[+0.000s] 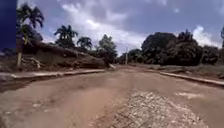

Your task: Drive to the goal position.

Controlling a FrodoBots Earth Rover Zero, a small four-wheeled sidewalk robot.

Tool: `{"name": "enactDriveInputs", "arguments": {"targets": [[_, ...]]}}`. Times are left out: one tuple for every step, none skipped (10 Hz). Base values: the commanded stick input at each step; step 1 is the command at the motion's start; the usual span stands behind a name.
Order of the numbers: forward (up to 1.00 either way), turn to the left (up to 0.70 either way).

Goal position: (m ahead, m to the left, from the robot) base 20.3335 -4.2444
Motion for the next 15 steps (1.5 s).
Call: {"name": "enactDriveInputs", "arguments": {"targets": [[0.70,0.17],[0.70,0.06],[0.70,0.20],[0.70,0.27],[0.70,0.08],[0.70,0.00],[0.70,0.00],[0.70,0.00],[0.70,0.00],[0.70,0.00],[0.70,0.00],[0.70,0.19],[0.70,0.08],[0.70,0.00],[0.70,0.00]]}}
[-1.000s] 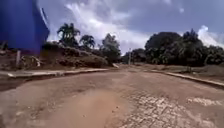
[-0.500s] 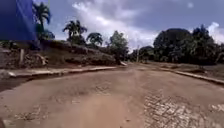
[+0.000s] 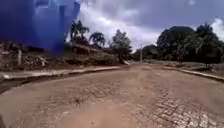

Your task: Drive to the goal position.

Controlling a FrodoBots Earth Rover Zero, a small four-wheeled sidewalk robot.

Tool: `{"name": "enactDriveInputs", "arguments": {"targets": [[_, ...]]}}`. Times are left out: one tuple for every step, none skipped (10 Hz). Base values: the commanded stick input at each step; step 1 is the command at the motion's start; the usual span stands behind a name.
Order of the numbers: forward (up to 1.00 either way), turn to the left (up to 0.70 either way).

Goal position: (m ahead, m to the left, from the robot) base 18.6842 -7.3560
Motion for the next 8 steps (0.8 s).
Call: {"name": "enactDriveInputs", "arguments": {"targets": [[0.70,0.00],[0.70,0.00],[0.70,0.00],[0.70,0.00],[0.70,0.00],[0.70,0.00],[0.70,0.00],[0.70,0.00]]}}
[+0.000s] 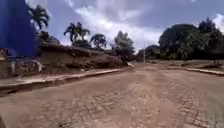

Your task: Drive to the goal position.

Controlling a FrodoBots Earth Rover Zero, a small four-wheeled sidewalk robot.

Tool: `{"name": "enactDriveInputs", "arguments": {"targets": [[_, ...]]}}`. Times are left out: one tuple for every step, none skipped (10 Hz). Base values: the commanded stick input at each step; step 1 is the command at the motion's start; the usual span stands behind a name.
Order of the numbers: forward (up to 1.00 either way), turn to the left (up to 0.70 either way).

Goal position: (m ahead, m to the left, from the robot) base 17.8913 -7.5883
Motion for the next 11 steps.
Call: {"name": "enactDriveInputs", "arguments": {"targets": [[0.70,0.00],[0.70,0.00],[0.70,0.00],[0.70,0.00],[0.70,0.00],[0.70,0.00],[0.70,0.00],[0.70,0.00],[0.70,0.00],[0.70,0.00],[0.70,0.00]]}}
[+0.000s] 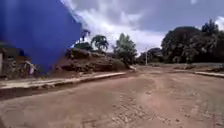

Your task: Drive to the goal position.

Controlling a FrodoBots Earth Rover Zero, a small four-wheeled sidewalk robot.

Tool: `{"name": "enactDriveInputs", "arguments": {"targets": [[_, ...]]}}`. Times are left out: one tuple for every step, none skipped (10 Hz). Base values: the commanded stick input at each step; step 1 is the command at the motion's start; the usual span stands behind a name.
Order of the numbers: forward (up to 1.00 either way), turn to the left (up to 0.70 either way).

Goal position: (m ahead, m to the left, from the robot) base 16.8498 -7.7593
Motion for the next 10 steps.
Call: {"name": "enactDriveInputs", "arguments": {"targets": [[0.70,0.00],[0.70,0.00],[0.70,0.00],[0.70,0.00],[0.85,-0.01],[0.85,-0.21],[0.85,-0.05],[0.85,0.00],[0.85,0.00],[0.85,0.00]]}}
